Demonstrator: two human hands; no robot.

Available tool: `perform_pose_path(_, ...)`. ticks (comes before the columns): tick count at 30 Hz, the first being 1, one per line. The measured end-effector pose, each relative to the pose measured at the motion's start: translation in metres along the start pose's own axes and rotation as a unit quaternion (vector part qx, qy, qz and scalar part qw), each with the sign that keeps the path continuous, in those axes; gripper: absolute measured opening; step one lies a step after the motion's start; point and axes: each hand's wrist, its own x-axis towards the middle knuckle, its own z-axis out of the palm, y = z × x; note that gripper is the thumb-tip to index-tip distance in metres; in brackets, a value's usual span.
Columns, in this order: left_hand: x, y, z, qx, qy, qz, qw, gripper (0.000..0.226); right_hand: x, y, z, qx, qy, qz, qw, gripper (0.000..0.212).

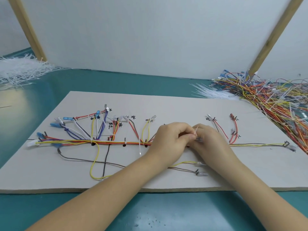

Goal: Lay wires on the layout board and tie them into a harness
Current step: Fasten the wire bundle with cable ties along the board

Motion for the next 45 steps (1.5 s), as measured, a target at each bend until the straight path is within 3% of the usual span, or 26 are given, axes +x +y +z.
perform_pose_path(3, -0.004, 0.014, 0.004, 0.026, 0.033, 0.026, 0.999, 0.008, -0.003, 0.000, -0.007, 0.054, -0.045, -0.015, 0.997, 0.007)
perform_pose_path(5, -0.007, 0.028, 0.008, 0.029, 0.073, 0.105, 0.991, 0.016, -0.008, 0.003, -0.027, 0.182, -0.040, -0.016, 0.982, 0.025)
perform_pose_path(7, -0.008, 0.038, 0.017, -0.001, 0.073, 0.116, 0.991, 0.016, -0.011, 0.019, -0.049, 0.235, 0.095, 0.006, 0.967, 0.040)
perform_pose_path(9, 0.001, 0.045, 0.030, -0.010, 0.004, 0.037, 0.999, 0.019, -0.012, 0.037, -0.065, 0.197, 0.195, 0.051, 0.959, 0.037)
perform_pose_path(11, 0.016, 0.044, 0.046, 0.017, -0.063, -0.057, 0.996, 0.037, -0.013, 0.052, -0.069, 0.140, 0.141, 0.082, 0.977, 0.029)
perform_pose_path(13, 0.030, 0.042, 0.060, 0.062, -0.104, -0.084, 0.989, 0.044, -0.015, 0.063, -0.067, 0.092, 0.030, 0.082, 0.992, 0.019)
perform_pose_path(17, 0.042, 0.036, 0.074, 0.081, -0.085, -0.063, 0.991, 0.015, -0.018, 0.069, -0.069, 0.056, -0.075, 0.055, 0.994, 0.022)
perform_pose_path(21, 0.040, 0.032, 0.079, 0.073, -0.061, -0.049, 0.994, 0.011, -0.017, 0.073, -0.070, 0.063, -0.081, 0.050, 0.993, 0.023)
perform_pose_path(27, 0.035, 0.022, 0.081, 0.010, -0.040, -0.006, 0.999, 0.010, -0.017, 0.077, -0.062, 0.024, -0.050, 0.053, 0.997, 0.007)
perform_pose_path(32, 0.033, 0.017, 0.081, -0.030, -0.033, -0.002, 0.999, 0.008, -0.021, 0.076, -0.058, 0.041, -0.027, 0.054, 0.997, 0.019)
perform_pose_path(37, 0.031, 0.036, 0.070, 0.001, -0.098, -0.042, 0.994, 0.015, -0.023, 0.064, -0.063, 0.024, -0.044, 0.065, 0.997, 0.033)
perform_pose_path(40, 0.022, 0.065, 0.037, -0.033, -0.121, 0.019, 0.992, 0.020, -0.020, 0.052, -0.071, 0.019, -0.073, 0.082, 0.994, 0.026)
perform_pose_path(43, 0.019, 0.075, -0.041, -0.103, -0.039, 0.097, 0.989, 0.017, -0.013, 0.032, -0.077, 0.110, 0.055, 0.079, 0.989, 0.039)
perform_pose_path(45, 0.028, 0.056, -0.096, -0.046, 0.051, 0.057, 0.996, 0.019, -0.003, 0.011, -0.073, 0.109, 0.124, 0.038, 0.986, 0.040)
